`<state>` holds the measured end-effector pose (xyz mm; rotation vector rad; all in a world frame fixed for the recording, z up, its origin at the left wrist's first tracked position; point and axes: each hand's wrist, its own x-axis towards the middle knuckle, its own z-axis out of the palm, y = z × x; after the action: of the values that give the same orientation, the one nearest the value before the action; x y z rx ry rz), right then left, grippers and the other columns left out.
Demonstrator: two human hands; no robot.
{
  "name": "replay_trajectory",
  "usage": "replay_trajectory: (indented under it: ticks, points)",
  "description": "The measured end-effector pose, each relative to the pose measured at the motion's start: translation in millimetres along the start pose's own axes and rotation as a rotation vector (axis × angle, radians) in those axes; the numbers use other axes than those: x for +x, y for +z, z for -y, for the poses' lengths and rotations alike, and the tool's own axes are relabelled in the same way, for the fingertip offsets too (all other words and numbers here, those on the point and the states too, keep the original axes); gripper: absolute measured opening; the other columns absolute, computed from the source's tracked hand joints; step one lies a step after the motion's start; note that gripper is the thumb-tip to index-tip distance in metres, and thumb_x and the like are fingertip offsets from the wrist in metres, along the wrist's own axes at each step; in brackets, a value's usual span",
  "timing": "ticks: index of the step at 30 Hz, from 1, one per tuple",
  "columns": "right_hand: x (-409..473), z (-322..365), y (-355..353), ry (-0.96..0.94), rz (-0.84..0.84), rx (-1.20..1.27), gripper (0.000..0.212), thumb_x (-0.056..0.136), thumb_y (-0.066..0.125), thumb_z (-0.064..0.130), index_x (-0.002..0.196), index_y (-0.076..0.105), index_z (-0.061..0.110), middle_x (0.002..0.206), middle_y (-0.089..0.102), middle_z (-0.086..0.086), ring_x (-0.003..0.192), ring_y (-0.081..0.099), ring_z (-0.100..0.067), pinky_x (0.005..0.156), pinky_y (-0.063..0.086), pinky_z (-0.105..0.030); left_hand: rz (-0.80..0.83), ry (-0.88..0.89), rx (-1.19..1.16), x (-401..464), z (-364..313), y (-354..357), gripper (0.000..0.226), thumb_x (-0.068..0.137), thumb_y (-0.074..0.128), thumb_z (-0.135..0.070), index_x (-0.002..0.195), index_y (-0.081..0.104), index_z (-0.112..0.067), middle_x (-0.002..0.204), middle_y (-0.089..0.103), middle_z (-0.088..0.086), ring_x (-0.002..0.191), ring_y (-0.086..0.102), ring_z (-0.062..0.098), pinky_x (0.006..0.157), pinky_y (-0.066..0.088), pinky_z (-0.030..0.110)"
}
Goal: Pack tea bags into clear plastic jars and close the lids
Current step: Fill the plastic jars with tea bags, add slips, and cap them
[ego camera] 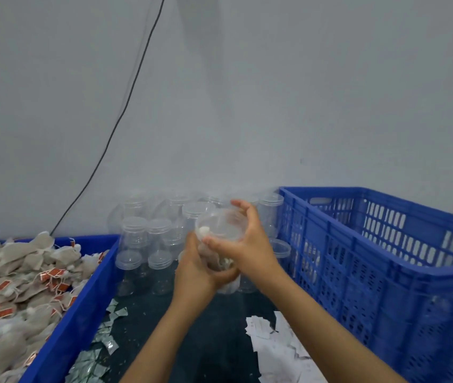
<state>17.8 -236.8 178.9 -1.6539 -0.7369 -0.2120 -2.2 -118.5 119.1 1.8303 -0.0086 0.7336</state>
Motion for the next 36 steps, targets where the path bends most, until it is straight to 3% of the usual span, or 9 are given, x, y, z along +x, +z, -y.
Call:
replay_trajectory:
  ticks: [6, 11, 15, 18, 24, 28, 31, 33, 36]
  points:
    - [59, 39, -66, -0.046, -0.042, -0.234, 0.092, 0.07, 0.085, 0.023, 0.142, 0.027, 0.022, 0.132, 0.042, -0.009, 0.119, 0.046, -0.019, 0.094, 0.038, -0.024, 0.003, 0.077, 0.129, 62, -61, 45, 0.07, 0.058, 0.091, -0.038, 0.106, 0.041, -0.028, 0.079, 0.062, 0.003, 0.068, 0.063, 0.014, 0.056, 0.053, 0.025]
    - [103, 49, -118, -0.061, -0.127, -0.369, 0.091, 0.067, 0.086, 0.025, 0.14, 0.033, 0.019, 0.131, 0.043, -0.01, 0.11, 0.047, -0.016, 0.09, 0.038, -0.024, 0.003, 0.179, 0.275, 101, -96, 89, 0.083, 0.06, 0.085, -0.051, 0.122, 0.043, -0.017, 0.118, 0.047, 0.01, 0.101, 0.057, 0.027, 0.086, 0.053, 0.043]
    - [130, 35, -149, -0.075, -0.286, -0.466, 0.087, 0.067, 0.086, 0.03, 0.137, 0.037, 0.016, 0.134, 0.043, -0.009, 0.103, 0.044, -0.014, 0.086, 0.035, -0.022, 0.125, 0.232, 0.147, 126, -105, 120, 0.085, 0.078, 0.08, -0.023, 0.144, 0.027, -0.019, 0.135, 0.044, 0.008, 0.116, 0.054, 0.025, 0.094, 0.05, 0.042]
    - [145, 16, -170, -0.046, -0.402, -0.509, 0.083, 0.068, 0.084, 0.031, 0.135, 0.037, 0.016, 0.135, 0.042, -0.009, 0.114, 0.049, -0.025, 0.086, 0.037, -0.025, 0.222, 0.271, 0.103, 139, -99, 137, 0.08, 0.089, 0.057, 0.004, 0.15, 0.017, -0.029, 0.144, 0.042, 0.005, 0.117, 0.055, 0.022, 0.091, 0.053, 0.045]
    - [164, -31, -202, 0.111, -0.507, -0.638, 0.07, 0.076, 0.078, 0.029, 0.131, 0.038, 0.012, 0.134, 0.038, -0.013, 0.117, 0.046, -0.035, 0.079, 0.037, -0.033, 0.406, 0.318, 0.203, 152, -80, 169, 0.085, 0.087, 0.041, 0.01, 0.148, 0.015, -0.044, 0.143, 0.046, -0.003, 0.113, 0.058, 0.023, 0.085, 0.054, 0.043]
    - [168, -60, -221, 0.376, -0.428, -0.714, 0.077, 0.076, 0.079, 0.027, 0.135, 0.033, 0.011, 0.138, 0.033, -0.016, 0.121, 0.042, -0.04, 0.077, 0.041, -0.038, 0.528, 0.271, 0.291, 164, -68, 194, 0.074, 0.091, 0.035, 0.007, 0.149, 0.022, -0.038, 0.137, 0.053, 0.001, 0.094, 0.06, 0.033, 0.072, 0.051, 0.042]
    - [165, -80, -231, 0.57, -0.3, -0.74, 0.093, 0.073, 0.083, 0.03, 0.142, 0.025, 0.005, 0.144, 0.029, -0.02, 0.126, 0.04, -0.041, 0.09, 0.046, -0.044, 0.593, 0.245, 0.393, 169, -56, 208, 0.052, 0.098, 0.03, -0.006, 0.142, 0.038, -0.033, 0.131, 0.059, 0.004, 0.085, 0.058, 0.032, 0.075, 0.05, 0.042]
    - [159, -92, -236, 0.707, -0.189, -0.737, 0.106, 0.07, 0.085, 0.031, 0.146, 0.018, 0.001, 0.15, 0.025, -0.021, 0.132, 0.036, -0.042, 0.093, 0.044, -0.049, 0.61, 0.256, 0.487, 171, -50, 215, 0.044, 0.099, 0.03, -0.012, 0.133, 0.051, -0.03, 0.127, 0.062, 0.006, 0.099, 0.057, 0.034, 0.088, 0.047, 0.045]
    - [147, -102, -236, 0.909, -0.009, -0.648, 0.098, 0.071, 0.085, 0.026, 0.146, 0.026, 0.003, 0.153, 0.022, -0.017, 0.131, 0.034, -0.05, 0.07, 0.05, -0.065, 0.628, 0.321, 0.582, 173, -42, 220, 0.042, 0.097, 0.034, -0.012, 0.119, 0.066, -0.027, 0.129, 0.062, 0.0, 0.123, 0.046, 0.025, 0.105, 0.033, 0.046]
